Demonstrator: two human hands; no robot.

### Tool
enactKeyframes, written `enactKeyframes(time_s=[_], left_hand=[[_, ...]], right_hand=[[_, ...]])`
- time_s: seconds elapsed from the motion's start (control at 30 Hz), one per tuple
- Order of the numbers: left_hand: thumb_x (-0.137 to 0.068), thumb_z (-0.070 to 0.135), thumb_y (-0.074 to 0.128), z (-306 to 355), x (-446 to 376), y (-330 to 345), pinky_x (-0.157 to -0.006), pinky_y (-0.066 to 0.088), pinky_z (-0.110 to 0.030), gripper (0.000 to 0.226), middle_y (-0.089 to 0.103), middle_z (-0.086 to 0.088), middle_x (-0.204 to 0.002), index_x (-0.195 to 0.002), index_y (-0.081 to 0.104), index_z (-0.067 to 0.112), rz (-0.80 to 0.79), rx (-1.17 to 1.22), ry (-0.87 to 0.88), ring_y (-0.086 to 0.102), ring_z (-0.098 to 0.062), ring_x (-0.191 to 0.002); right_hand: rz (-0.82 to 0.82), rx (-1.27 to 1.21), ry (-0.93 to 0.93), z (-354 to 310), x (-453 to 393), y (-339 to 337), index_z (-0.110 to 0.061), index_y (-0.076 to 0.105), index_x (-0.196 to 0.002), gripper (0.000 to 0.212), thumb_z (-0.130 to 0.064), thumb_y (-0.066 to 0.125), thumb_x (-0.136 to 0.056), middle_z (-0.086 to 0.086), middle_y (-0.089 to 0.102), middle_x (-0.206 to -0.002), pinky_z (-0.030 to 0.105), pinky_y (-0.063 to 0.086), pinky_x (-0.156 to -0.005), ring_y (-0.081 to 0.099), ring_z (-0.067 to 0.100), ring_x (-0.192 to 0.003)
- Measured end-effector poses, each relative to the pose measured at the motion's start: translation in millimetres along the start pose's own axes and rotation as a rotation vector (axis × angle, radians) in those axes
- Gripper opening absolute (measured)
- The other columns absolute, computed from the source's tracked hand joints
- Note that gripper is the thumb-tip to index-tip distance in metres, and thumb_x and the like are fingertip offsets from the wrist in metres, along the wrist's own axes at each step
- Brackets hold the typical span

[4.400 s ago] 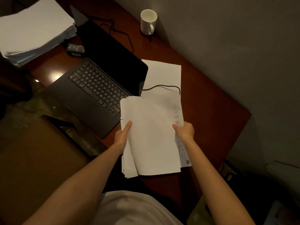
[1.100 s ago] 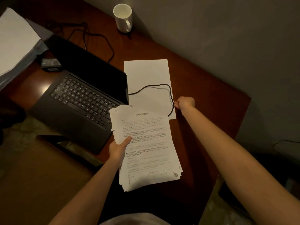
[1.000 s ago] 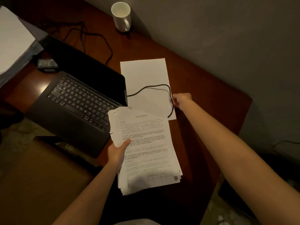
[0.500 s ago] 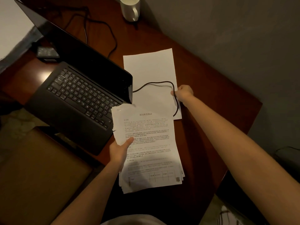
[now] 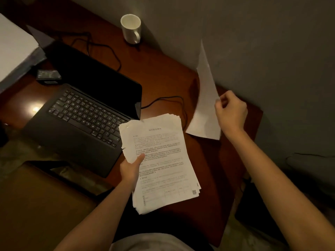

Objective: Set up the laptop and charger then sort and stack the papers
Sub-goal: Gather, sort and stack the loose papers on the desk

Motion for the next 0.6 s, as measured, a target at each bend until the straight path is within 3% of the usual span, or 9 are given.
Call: enactKeyframes(time_s=[0.1,0.17,0.23,0.3,0.37,0.43,0.53,0.6], left_hand=[[-0.083,0.021,0.073,2.3,3.4,-0.6,-0.067,0.053,-0.032,0.023,0.070,-0.003,-0.095,-0.103,0.064,0.015,0.000,-0.020,-0.021,0.068,-0.024,-0.085],[-0.087,0.035,0.067,2.4,7.1,-2.5,-0.071,0.054,-0.035,0.026,0.071,-0.004,-0.096,-0.105,0.065,0.015,-0.028,0.017,-0.060,0.068,-0.024,-0.086],[-0.087,0.057,0.054,2.4,9.6,-4.1,-0.086,0.053,-0.045,0.049,0.071,-0.008,-0.105,-0.113,0.064,0.017,-0.145,0.114,-0.092,0.067,-0.030,-0.097],[-0.084,0.069,0.037,3.6,10.4,-5.1,-0.092,0.049,-0.047,0.066,0.069,-0.009,-0.114,-0.121,0.061,0.020,-0.280,0.204,-0.089,0.064,-0.031,-0.106],[-0.092,0.062,0.027,3.9,12.0,-7.2,-0.087,0.049,-0.041,0.059,0.069,-0.006,-0.113,-0.120,0.060,0.022,-0.338,0.220,-0.076,0.065,-0.024,-0.102],[-0.094,0.054,0.037,3.0,13.8,-7.5,-0.086,0.049,-0.039,0.045,0.068,-0.006,-0.116,-0.115,0.062,0.022,-0.347,0.181,-0.072,0.065,-0.023,-0.102],[-0.089,0.028,0.064,3.8,15.3,-9.2,-0.085,0.051,-0.037,0.032,0.068,-0.007,-0.114,-0.118,0.063,0.014,-0.268,0.054,-0.036,0.067,-0.023,-0.098],[-0.086,0.011,0.068,2.6,14.6,-9.0,-0.082,0.052,-0.038,0.037,0.067,-0.011,-0.113,-0.122,0.060,0.009,-0.209,-0.012,-0.036,0.066,-0.025,-0.094]], right_hand=[[-0.115,0.041,-0.051,-35.9,52.2,-9.1,-0.016,0.057,-0.088,0.004,-0.018,0.056,-0.085,0.008,0.065,-0.076,0.036,0.046,-0.061,0.061,0.033,-0.073],[-0.305,0.057,-0.072,-57.3,100.3,9.5,-0.017,0.054,-0.091,0.005,-0.015,0.051,-0.088,0.000,0.059,-0.071,0.032,0.043,-0.060,0.058,0.025,-0.067],[-0.474,-0.026,-0.080,-70.7,151.0,41.9,-0.017,0.049,-0.089,0.006,-0.011,0.048,-0.091,-0.009,0.051,-0.064,0.028,0.040,-0.065,0.050,0.010,-0.058],[-0.592,-0.074,-0.133,-73.1,189.5,79.9,-0.014,0.051,-0.089,0.007,-0.008,0.048,-0.090,-0.002,0.060,-0.071,0.030,0.042,-0.069,0.056,0.017,-0.064],[-0.713,-0.064,-0.237,-71.3,211.8,109.0,-0.009,0.054,-0.094,0.011,-0.006,0.045,-0.089,0.009,0.066,-0.085,0.031,0.039,-0.067,0.060,0.031,-0.076],[-0.822,-0.059,-0.285,-67.5,222.8,124.0,-0.008,0.053,-0.097,0.012,-0.009,0.042,-0.091,0.013,0.064,-0.092,0.033,0.040,-0.067,0.059,0.033,-0.082],[-0.886,-0.206,-0.217,-61.8,229.5,128.0,-0.012,0.057,-0.102,0.018,-0.023,0.044,-0.096,0.008,0.064,-0.098,0.037,0.048,-0.076,0.059,0.026,-0.088],[-0.859,-0.279,-0.137,-50.5,226.0,124.4,-0.017,0.061,-0.105,0.022,-0.029,0.045,-0.098,0.002,0.064,-0.102,0.039,0.049,-0.082,0.058,0.019,-0.091]])
Point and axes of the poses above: each hand's wrist, its own x-axis away from the middle knuckle, its own y-axis out of the palm, z = x × y, the point moved 3 cm from there along -x, towards the middle knuckle
